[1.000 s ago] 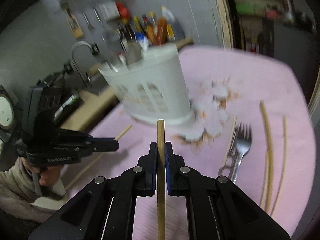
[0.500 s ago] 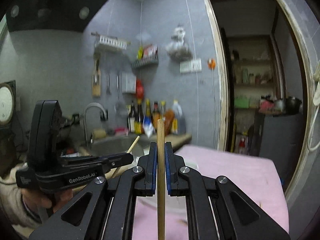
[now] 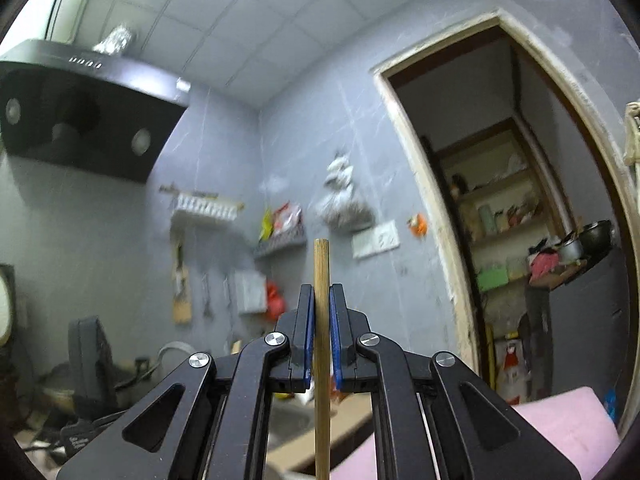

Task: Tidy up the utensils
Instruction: 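Lower both chopsticks upright into the basket and open both tools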

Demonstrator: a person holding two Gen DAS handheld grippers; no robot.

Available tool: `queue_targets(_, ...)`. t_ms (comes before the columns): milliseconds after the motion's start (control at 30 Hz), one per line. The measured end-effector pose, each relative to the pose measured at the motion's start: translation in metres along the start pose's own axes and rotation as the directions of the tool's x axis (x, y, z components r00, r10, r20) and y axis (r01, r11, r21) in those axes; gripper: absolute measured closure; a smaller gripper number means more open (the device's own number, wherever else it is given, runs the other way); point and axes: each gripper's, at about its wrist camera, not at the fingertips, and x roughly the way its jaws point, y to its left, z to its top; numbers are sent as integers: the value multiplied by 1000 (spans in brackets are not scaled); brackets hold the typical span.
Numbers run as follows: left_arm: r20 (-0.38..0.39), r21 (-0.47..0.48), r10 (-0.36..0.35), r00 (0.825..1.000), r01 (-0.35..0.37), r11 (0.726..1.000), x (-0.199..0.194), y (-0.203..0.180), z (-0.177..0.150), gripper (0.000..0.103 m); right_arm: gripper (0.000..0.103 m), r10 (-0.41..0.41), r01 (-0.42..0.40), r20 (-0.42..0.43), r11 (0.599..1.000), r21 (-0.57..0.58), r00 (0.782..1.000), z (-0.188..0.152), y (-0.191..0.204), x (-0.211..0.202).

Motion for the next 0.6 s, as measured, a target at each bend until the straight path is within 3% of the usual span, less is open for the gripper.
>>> queue_targets(133, 70, 0, 54, 996, -54, 999, 6, 11, 0, 101, 98, -34, 35, 53, 999, -14, 998, 1, -7, 1)
queue_targets(300, 103, -11, 99, 990, -99, 995, 13, 16, -11, 101, 98, -76, 81, 80, 995, -61, 994, -9, -13, 5)
queue_targets(600, 151, 64, 143, 978, -154, 986, 14, 4, -39, 101, 98, -119, 119, 9, 985, -126, 993, -44, -16, 10)
